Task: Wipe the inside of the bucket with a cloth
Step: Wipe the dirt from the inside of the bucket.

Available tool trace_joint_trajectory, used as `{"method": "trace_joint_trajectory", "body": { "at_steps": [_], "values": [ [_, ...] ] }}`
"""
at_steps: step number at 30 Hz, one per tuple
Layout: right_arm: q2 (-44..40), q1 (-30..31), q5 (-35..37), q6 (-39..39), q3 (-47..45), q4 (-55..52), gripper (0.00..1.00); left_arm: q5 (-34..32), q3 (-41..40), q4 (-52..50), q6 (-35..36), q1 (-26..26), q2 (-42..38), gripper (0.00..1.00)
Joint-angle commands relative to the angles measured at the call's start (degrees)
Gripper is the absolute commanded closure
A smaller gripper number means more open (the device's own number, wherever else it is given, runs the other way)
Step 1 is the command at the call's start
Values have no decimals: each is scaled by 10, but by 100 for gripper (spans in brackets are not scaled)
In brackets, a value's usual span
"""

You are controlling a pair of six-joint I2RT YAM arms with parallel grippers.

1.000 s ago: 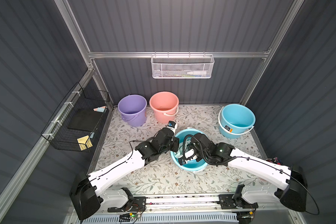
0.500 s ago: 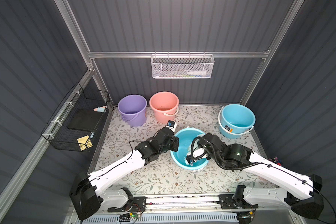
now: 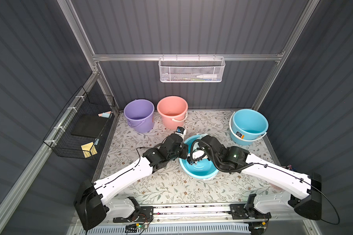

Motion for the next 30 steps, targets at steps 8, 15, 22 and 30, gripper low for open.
{"method": "trace_joint_trajectory", "body": {
  "at_steps": [8,15,22,30],
  "values": [
    [40,-23,-17,-73,40,150,100,21,5,27,20,-4,1,100],
    [-34,-35,43,-37,-6,54,100,-4,2,20,17,-4,-2,100],
    [-98,-32,61,42,-51,-84,100,-19,-1,11,10,-4,9,100],
    [-109,-7,-10,219,-34,-312,100,-51,-11,-4,-10,-4,-15,100]
  ]
}}
